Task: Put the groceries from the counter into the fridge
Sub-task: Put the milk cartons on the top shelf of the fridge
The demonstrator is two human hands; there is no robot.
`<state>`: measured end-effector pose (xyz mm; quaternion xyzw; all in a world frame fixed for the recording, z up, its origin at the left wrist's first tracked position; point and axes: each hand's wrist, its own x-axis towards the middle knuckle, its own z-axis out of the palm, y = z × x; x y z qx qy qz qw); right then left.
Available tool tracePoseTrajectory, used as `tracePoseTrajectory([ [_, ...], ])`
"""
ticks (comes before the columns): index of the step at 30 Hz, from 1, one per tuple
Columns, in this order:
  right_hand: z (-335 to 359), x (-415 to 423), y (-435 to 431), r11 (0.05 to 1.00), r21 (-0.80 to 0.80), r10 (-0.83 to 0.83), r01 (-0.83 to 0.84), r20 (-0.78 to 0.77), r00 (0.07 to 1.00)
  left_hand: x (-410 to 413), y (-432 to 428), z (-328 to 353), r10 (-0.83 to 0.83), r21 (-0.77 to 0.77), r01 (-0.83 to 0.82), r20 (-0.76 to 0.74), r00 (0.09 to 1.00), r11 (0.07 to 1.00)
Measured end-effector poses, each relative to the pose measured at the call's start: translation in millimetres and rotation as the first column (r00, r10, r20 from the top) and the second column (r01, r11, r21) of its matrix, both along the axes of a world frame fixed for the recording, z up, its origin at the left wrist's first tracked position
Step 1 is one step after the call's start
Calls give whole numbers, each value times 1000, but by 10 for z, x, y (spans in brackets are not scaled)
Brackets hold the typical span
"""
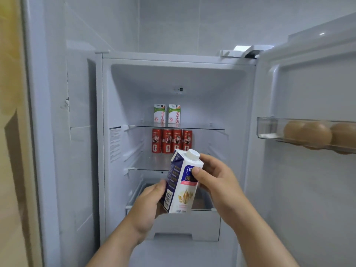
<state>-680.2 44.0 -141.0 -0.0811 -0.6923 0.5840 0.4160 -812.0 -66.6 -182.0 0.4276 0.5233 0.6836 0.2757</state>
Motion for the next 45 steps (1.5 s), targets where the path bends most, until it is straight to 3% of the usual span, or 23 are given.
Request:
tracePoseTrajectory([
  [5,222,-379,372,996,13,-88,89,-56,994,-181,442,269,196,141,-182,-90,976,973],
  [10,391,-677,706,993,4,-117,118,-137,984,-355,734,551,223,254,-149,-292,930,956],
  [17,619,-992,1116,997,59,-36,49,-194,980,-841,1210,857,93,306,-13,-251,964,952],
  [22,758,-1232,1334,991,83,-86,106,-213,973,-1128,1525,1008,9,356,77,-235,972,931],
  [27,939,-1438,1507,982,88,-136,168,-290,947,-1459,1792,1149,-11,317,145,-388,921,937],
  [31,1070,-1517,1719,971,50,-210,235,-302,930,-1769,1975,1213,351,454,-93,-527,774,886],
  [34,1135,-1524,1875,958,30,-264,284,-286,921,-1941,2073,1247,572,532,-244,-635,520,811],
  [38,1188,-1544,2048,950,38,-291,309,-239,926,-1984,2193,1279,457,356,-497,-884,94,791],
  [39,1198,-1558,2084,949,44,-297,314,-220,929,-1980,2221,1276,410,332,-534,-912,30,778],
  [45,1284,-1670,2278,932,80,-336,353,-177,925,-1983,2313,1271,325,277,-590,-945,-26,759],
])
